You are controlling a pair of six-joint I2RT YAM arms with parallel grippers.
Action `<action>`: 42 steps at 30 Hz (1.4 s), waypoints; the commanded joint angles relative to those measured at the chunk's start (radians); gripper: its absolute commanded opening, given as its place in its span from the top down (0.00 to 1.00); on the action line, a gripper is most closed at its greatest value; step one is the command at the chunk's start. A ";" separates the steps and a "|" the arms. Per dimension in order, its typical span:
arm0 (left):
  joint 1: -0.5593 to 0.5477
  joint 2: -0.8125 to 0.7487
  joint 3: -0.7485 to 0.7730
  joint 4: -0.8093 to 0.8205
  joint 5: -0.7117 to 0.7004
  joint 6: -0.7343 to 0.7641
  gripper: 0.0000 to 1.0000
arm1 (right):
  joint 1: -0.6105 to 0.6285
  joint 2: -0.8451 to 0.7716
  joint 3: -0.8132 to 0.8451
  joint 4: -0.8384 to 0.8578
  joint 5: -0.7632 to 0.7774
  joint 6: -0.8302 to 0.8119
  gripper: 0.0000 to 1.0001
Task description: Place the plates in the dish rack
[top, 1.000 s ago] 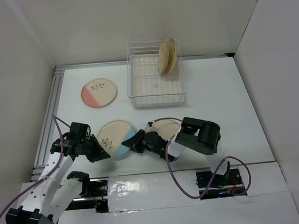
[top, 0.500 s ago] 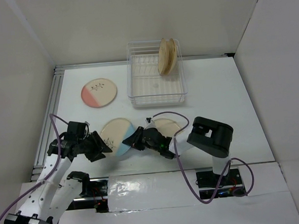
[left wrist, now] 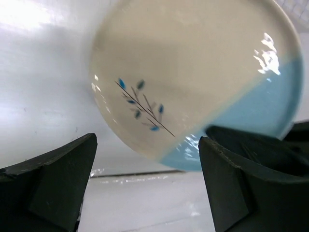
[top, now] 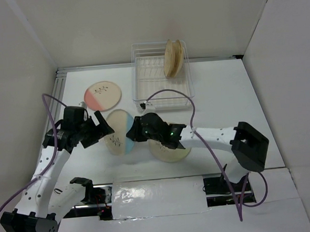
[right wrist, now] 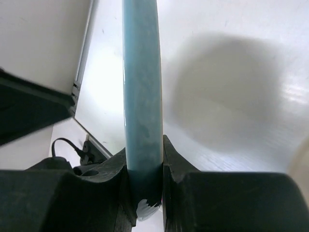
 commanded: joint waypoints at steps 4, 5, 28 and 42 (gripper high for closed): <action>0.020 0.074 0.146 0.083 -0.145 0.094 0.01 | -0.108 -0.217 0.176 -0.101 -0.004 -0.196 1.00; 0.020 0.083 0.158 0.096 -0.159 0.094 0.01 | -0.125 -0.227 0.192 -0.117 -0.041 -0.211 1.00; 0.032 0.134 0.000 0.271 -0.144 0.156 0.01 | -0.508 0.124 0.765 -0.013 0.130 -0.546 1.00; 0.041 0.143 -0.011 0.289 -0.079 0.176 0.01 | -0.517 0.465 1.086 0.008 0.390 -0.632 1.00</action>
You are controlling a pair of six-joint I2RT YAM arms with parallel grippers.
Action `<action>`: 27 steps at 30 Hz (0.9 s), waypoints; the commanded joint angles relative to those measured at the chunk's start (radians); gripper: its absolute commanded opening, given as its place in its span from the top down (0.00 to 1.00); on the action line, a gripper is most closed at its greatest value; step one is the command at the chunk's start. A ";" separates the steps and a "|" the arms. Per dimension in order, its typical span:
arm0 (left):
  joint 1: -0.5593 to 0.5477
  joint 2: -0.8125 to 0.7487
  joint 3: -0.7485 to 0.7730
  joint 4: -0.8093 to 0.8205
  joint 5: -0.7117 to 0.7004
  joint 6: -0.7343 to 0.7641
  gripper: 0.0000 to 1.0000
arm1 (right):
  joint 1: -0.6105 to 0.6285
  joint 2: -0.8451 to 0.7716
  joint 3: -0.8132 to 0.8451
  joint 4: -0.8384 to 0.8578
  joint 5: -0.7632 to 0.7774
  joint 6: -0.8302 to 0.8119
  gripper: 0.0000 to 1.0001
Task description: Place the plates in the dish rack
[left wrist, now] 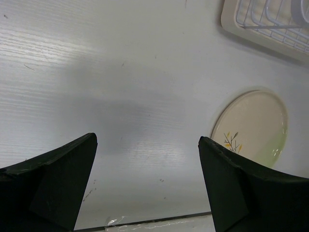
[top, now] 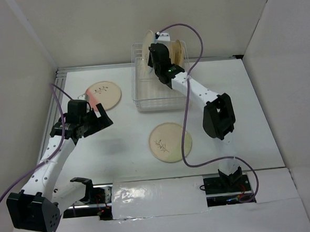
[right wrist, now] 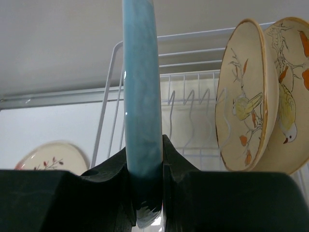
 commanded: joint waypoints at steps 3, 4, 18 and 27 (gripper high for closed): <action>0.005 0.002 -0.002 0.033 0.032 0.030 0.01 | -0.012 0.052 0.183 0.215 0.116 0.008 1.00; 0.005 0.002 -0.002 0.033 0.032 0.030 0.01 | -0.013 0.069 0.200 0.204 0.116 0.008 1.00; 0.005 0.002 -0.002 0.033 0.043 0.030 0.01 | -0.002 0.281 0.388 0.088 0.125 0.040 1.00; 0.005 0.002 -0.002 0.033 0.043 0.030 0.01 | 0.017 0.358 0.415 0.063 0.105 0.031 0.65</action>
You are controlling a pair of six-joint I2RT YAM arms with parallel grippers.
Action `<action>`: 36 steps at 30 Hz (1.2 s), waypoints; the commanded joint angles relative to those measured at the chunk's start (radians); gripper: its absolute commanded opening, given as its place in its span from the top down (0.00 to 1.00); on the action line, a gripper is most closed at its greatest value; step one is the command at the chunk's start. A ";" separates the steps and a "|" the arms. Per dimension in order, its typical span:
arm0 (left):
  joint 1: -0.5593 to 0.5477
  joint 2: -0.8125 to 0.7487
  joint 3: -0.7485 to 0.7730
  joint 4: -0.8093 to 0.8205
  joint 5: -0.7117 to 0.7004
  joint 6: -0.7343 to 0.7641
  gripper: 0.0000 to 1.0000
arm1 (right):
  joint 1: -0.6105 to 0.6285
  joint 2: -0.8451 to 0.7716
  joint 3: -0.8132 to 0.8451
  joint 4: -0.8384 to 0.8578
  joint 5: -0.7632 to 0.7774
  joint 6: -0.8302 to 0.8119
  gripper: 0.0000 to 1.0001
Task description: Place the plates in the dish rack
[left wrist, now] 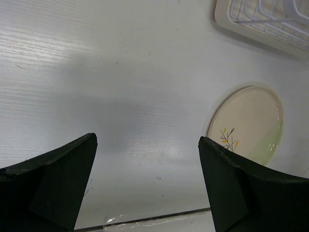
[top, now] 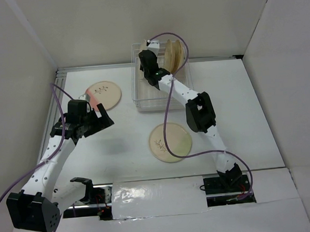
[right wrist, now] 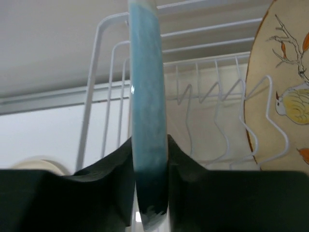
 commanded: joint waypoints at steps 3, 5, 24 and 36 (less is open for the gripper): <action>0.005 0.001 -0.001 0.030 0.010 0.028 0.01 | 0.015 -0.014 0.098 0.082 0.020 -0.013 0.47; 0.005 0.001 -0.010 0.030 0.023 0.038 0.01 | 0.015 -0.040 0.098 0.062 0.020 -0.024 0.42; -0.189 0.013 -0.151 0.055 0.032 -0.112 0.16 | 0.033 -0.926 -0.635 -0.180 -0.095 0.252 0.20; -0.397 0.056 -0.227 0.160 -0.080 -0.399 0.26 | 0.006 -1.545 -1.345 -0.309 -0.265 0.503 0.21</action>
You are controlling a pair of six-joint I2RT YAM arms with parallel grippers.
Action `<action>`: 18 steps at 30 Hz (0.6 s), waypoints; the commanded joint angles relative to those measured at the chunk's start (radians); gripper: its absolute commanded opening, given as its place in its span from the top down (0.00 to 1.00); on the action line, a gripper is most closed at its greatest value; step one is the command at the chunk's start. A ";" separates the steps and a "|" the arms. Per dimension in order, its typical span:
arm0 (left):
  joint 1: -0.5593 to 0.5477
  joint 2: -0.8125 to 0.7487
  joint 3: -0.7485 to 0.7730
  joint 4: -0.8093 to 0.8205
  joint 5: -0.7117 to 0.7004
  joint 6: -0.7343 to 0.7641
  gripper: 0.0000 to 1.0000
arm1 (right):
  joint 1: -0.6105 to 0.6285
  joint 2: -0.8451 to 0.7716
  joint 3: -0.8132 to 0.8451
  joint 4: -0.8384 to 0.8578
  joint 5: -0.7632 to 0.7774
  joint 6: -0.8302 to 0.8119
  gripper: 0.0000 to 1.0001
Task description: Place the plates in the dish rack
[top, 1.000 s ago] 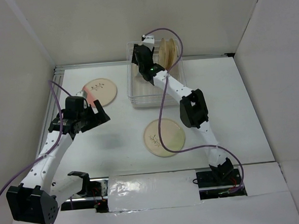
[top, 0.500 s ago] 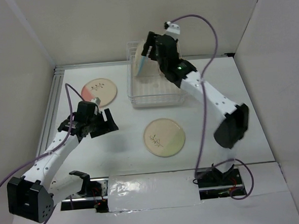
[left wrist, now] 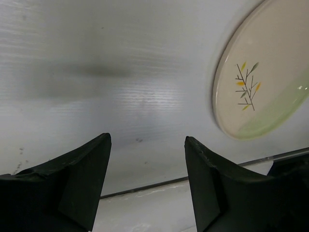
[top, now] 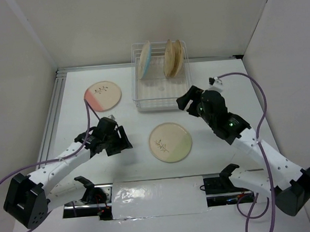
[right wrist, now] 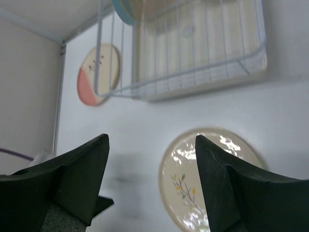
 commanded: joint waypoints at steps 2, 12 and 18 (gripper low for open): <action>-0.067 0.056 0.019 0.085 -0.061 -0.158 0.26 | -0.020 -0.151 -0.108 -0.093 -0.088 0.106 0.22; -0.225 0.241 0.096 0.135 -0.153 -0.319 0.33 | -0.029 -0.332 -0.308 -0.185 -0.188 0.178 0.24; -0.290 0.364 0.196 0.145 -0.190 -0.347 0.33 | -0.050 -0.363 -0.375 -0.185 -0.263 0.198 0.25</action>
